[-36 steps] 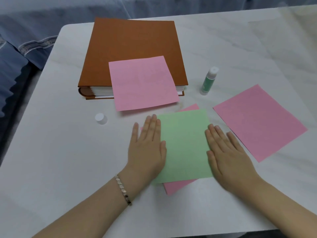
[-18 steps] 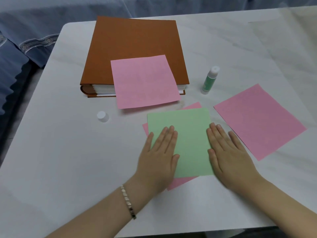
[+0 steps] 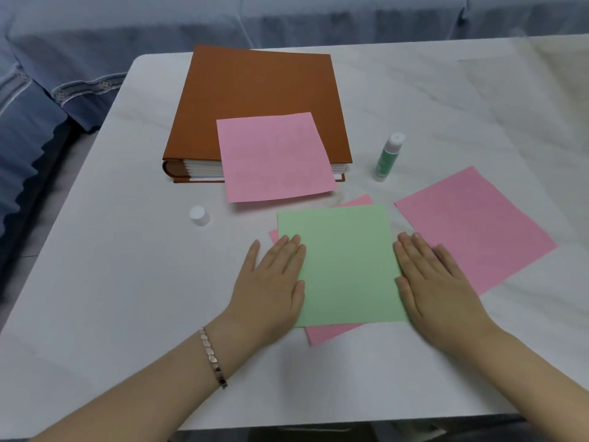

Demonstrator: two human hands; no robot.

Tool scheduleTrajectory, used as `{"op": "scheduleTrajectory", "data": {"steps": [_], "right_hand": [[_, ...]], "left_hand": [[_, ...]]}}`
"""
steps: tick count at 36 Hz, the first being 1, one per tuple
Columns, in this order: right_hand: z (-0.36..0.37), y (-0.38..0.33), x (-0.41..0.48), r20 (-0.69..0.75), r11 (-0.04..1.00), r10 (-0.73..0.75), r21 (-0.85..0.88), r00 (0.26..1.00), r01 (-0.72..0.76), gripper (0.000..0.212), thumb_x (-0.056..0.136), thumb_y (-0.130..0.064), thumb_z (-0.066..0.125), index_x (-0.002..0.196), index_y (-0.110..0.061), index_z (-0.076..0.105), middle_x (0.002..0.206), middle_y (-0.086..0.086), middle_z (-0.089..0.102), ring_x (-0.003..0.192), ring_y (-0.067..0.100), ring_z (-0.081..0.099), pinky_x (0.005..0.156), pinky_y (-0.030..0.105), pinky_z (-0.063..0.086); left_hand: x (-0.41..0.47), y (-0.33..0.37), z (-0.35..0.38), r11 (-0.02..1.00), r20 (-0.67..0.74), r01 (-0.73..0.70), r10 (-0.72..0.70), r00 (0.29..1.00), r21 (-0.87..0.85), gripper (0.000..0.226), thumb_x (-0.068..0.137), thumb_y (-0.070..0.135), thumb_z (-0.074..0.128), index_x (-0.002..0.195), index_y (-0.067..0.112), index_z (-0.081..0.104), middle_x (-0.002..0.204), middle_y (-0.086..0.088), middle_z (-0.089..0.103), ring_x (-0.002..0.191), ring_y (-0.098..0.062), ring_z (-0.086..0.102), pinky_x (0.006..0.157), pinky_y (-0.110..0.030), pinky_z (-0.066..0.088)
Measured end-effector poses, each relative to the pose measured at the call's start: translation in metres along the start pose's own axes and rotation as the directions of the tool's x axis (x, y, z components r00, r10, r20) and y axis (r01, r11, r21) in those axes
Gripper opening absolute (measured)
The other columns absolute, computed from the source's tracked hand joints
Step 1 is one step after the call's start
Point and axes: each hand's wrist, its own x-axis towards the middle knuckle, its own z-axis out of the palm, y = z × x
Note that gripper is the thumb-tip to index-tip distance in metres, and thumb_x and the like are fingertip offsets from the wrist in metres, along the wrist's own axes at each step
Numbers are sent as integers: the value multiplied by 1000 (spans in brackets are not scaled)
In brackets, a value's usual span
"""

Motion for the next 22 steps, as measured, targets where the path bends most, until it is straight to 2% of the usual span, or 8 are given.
{"op": "scheduleTrajectory", "data": {"steps": [2,5,7,9,12,14,19,22], "right_hand": [[-4,5,1,-9,999,-30,-24,1000,30,63,98,-30,7,127,1,53,133,15,54,130,27,42,111,33,6],[-15,21,7,-33,996,-63,66,997,66,50,93,-25,25,112,-3,65,125,13,61,120,36,52,109,39,24],[-30,35,13,-38,967,29,255,999,-18,37,89,-20,39,111,-6,66,124,13,61,120,35,53,104,42,34],[-47,55,18,-14,907,171,393,985,-152,31,91,-14,48,119,-7,62,128,11,58,121,28,51,102,33,34],[-57,92,27,76,811,385,448,920,-376,37,89,-11,52,126,-10,56,130,10,55,120,27,49,98,32,34],[-56,115,36,132,744,485,456,864,-488,41,88,-12,54,128,-9,53,129,15,53,118,29,49,97,35,37],[-51,148,49,259,611,615,440,745,-658,53,85,-27,61,133,-9,46,129,20,51,117,36,49,94,40,41],[-48,153,49,299,599,613,427,731,-677,55,85,-31,62,133,-10,45,129,17,52,118,34,49,92,37,41]], "left_hand": [[10,7,-13,999,6,43,-43,999,-11,46,81,29,34,104,8,68,112,-8,66,101,-26,64,96,-53,41],[31,20,-31,993,98,106,-100,990,-50,37,90,27,30,110,12,57,113,-3,53,107,-25,50,107,-42,25],[44,29,-34,982,84,131,-120,989,-140,42,90,28,25,115,13,55,117,-2,49,110,-22,44,99,-31,23],[58,45,-39,922,80,188,-171,982,-339,36,93,22,31,117,12,57,118,-3,50,108,-21,46,91,-27,28],[77,74,-44,659,241,346,-248,938,-668,30,92,13,43,119,12,56,116,-2,54,91,-13,52,72,-17,39],[88,94,-45,488,357,430,-240,903,-759,32,91,12,46,122,14,54,117,-4,58,82,-12,53,65,-16,40],[106,136,-45,253,530,572,-218,819,-780,47,88,10,49,134,11,41,127,-15,54,107,-31,58,87,-32,45],[113,150,-46,144,566,602,-228,792,-785,50,87,8,51,136,12,39,132,-18,50,116,-35,54,89,-32,45]]}}
